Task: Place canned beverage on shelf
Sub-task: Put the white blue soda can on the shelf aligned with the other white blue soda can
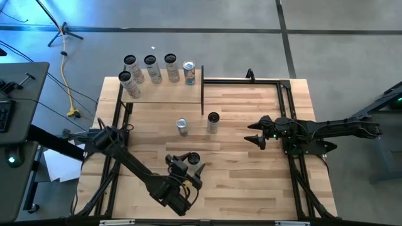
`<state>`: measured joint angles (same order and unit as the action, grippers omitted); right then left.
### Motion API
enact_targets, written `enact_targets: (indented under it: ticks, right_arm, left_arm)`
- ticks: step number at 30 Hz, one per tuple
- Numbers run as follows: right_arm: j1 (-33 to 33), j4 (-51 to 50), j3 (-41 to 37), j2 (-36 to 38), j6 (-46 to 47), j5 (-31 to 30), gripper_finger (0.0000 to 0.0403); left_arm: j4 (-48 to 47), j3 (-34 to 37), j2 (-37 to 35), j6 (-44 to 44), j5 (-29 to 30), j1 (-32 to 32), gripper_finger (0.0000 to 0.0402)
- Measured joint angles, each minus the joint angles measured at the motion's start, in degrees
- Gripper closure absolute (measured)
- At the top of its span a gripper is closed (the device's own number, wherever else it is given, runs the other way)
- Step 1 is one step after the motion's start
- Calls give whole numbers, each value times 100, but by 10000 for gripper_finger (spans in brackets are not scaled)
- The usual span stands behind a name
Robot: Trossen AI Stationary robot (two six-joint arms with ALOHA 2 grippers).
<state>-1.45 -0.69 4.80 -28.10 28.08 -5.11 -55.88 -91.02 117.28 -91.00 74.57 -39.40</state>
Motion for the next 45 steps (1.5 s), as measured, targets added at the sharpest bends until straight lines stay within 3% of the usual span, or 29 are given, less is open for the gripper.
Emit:
enact_targets:
  ticks: [8,13,22,35,45]
  right_arm:
    - [0,0,0,0,0,-3,43]
    - [-2,-5,0,0,0,-5,43]
    - [-1,-17,0,0,-2,-25,43]
    - [-2,-22,0,0,-2,-21,43]
    - [-2,-37,0,0,0,8,43]
  left_arm:
    - [-87,0,435,-266,871,-150,50]
    - [-129,2,513,251,1262,-164,51]
    - [-198,69,513,246,1241,-144,51]
    - [-110,1031,510,-1415,1388,-23,52]
    - [322,1298,510,-1532,1403,-9,54]
